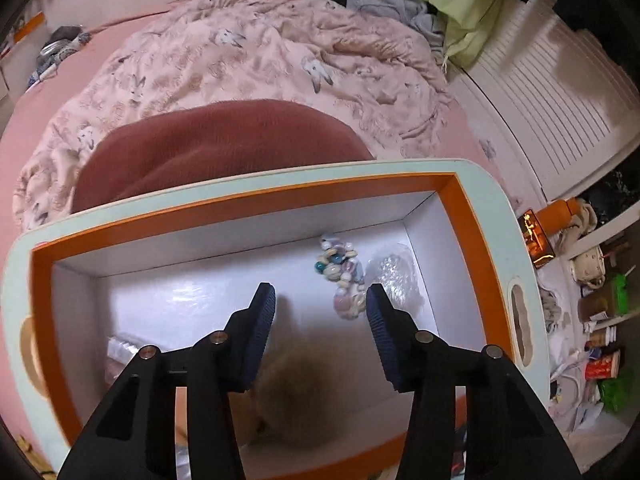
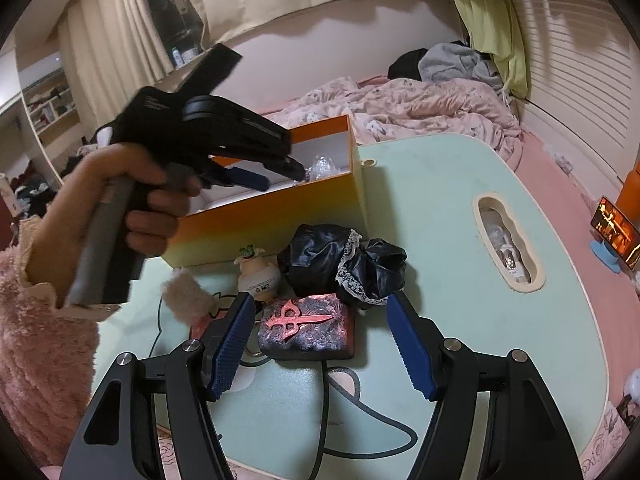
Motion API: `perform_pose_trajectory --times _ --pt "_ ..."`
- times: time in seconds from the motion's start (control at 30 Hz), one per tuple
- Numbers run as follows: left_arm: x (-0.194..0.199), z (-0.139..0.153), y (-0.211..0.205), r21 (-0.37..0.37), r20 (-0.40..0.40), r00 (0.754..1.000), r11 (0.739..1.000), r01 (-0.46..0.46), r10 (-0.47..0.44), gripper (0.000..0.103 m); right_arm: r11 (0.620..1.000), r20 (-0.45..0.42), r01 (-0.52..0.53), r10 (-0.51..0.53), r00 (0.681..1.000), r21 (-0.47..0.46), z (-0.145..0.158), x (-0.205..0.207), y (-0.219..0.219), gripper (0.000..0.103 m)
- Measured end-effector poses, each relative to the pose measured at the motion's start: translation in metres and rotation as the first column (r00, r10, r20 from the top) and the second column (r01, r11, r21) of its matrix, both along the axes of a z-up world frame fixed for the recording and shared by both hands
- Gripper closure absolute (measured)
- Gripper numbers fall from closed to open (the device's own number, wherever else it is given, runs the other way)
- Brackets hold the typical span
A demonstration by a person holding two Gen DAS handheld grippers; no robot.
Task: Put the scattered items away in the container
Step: 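Grasp the bead bracelet in the box with the left gripper, set it on the table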
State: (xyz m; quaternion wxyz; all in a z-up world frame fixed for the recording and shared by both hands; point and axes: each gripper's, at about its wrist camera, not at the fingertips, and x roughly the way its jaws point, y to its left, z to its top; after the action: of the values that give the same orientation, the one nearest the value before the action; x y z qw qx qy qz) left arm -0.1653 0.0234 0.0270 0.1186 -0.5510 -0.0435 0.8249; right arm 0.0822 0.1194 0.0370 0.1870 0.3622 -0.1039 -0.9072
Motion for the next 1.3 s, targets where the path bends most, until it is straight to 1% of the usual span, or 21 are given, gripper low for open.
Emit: perform_pose_trajectory --times 0.07,0.13,0.17,0.2,0.27,0.33,0.4,0.47,0.53,0.57,0.6,0.7,0.8,0.87,0.93,1.0,1.1,1.17,1.2,1.3 --pt "-0.003 -0.002 0.005 -0.024 -0.004 1.000 1.000 0.011 -0.011 0.067 1.000 0.010 -0.003 0.003 1.000 -0.005 -0.001 -0.002 0.001 0.034" --pt "-0.007 -0.009 0.007 -0.044 0.022 1.000 0.999 0.015 -0.014 0.077 1.000 0.016 -0.001 0.001 1.000 -0.009 -0.002 -0.002 0.001 0.034" --pt "-0.007 -0.011 0.005 -0.037 0.028 0.999 0.999 0.019 -0.018 0.085 1.000 0.017 0.000 0.000 1.000 -0.011 -0.002 -0.003 0.002 0.034" --pt "-0.008 -0.012 0.005 -0.027 0.028 0.999 0.999 0.028 -0.027 0.088 1.000 0.017 0.000 0.000 1.000 -0.011 -0.002 -0.003 0.002 0.034" --pt "-0.007 -0.012 0.007 -0.026 0.016 0.999 0.999 0.045 -0.044 0.092 1.000 0.018 -0.001 0.001 1.000 -0.011 -0.002 -0.003 0.002 0.034" --pt "-0.004 -0.010 0.007 -0.036 -0.009 0.998 0.998 0.058 -0.058 0.092 1.000 0.018 0.000 0.001 1.000 -0.010 -0.002 -0.003 0.003 0.034" --pt "0.000 -0.004 0.003 -0.028 -0.044 0.997 0.998 0.058 -0.059 0.093 1.000 0.018 0.001 0.000 1.000 -0.012 -0.002 -0.003 0.002 0.034" --pt "0.006 0.007 -0.006 -0.003 -0.082 0.996 0.999 0.045 -0.045 0.093 1.000 0.018 0.000 0.000 1.000 -0.012 -0.002 -0.003 0.003 0.034" --pt "0.017 0.024 -0.018 0.039 -0.122 0.992 0.998 0.041 -0.036 0.094 1.000 0.018 0.000 0.001 1.000 -0.012 -0.002 -0.003 0.003 0.034" --pt "0.023 0.033 -0.022 0.055 -0.142 0.989 0.998 0.039 -0.031 0.096 1.000 0.019 -0.001 0.001 1.000 -0.012 -0.002 -0.003 0.003 0.034" --pt "0.030 0.042 -0.028 0.072 -0.167 0.986 0.997 0.041 -0.028 0.098 1.000 0.019 -0.002 0.003 1.000 -0.011 -0.002 -0.003 0.003 0.034" --pt "0.059 0.069 -0.044 0.126 -0.250 0.968 0.991 0.044 -0.011 0.098 1.000 0.020 -0.003 0.003 1.000 -0.012 -0.002 -0.003 0.003 0.034" --pt "0.096 0.091 -0.056 0.191 -0.324 0.946 0.977 0.089 -0.023 0.098 1.000 0.021 -0.002 0.002 1.000 -0.009 -0.002 -0.002 0.002 0.034" --pt "0.118 0.096 -0.061 0.231 -0.344 0.938 0.965 0.124 -0.038 0.098 1.000 0.020 -0.002 0.003 1.000 -0.010 -0.002 -0.002 0.003 0.034" --pt "0.136 0.093 -0.063 0.248 -0.350 0.935 0.957 0.153 -0.059 0.098 1.000 0.022 -0.003 0.003 1.000 -0.012 -0.002 -0.002 0.002 0.034" --pt "0.148 0.083 -0.065 0.261 -0.334 0.940 0.953 0.156 -0.062 0.098 1.000 0.022 -0.003 0.003 1.000 -0.011 -0.002 -0.002 0.002 0.034" --pt "0.159 0.055 -0.070 0.291 -0.288 0.956 0.947 0.134 -0.047 0.098 1.000 0.025 -0.005 0.005 1.000 -0.010 -0.002 -0.003 0.002 0.034" --pt "0.163 0.036 -0.076 0.341 -0.253 0.967 0.932 0.120 -0.031 0.098 1.000 0.025 -0.004 0.004 1.000 -0.012 -0.002 -0.003 0.002 0.034" --pt "0.166 0.030 -0.077 0.354 -0.245 0.969 0.928 0.116 -0.028 0.098 1.000 0.026 -0.002 0.003 1.000 -0.013 -0.003 -0.003 0.003 0.034" --pt "0.172 0.017 -0.082 0.362 -0.224 0.975 0.928 0.089 -0.006 0.098 1.000 0.028 -0.003 0.003 1.000 -0.014 -0.003 -0.003 0.002 0.034"
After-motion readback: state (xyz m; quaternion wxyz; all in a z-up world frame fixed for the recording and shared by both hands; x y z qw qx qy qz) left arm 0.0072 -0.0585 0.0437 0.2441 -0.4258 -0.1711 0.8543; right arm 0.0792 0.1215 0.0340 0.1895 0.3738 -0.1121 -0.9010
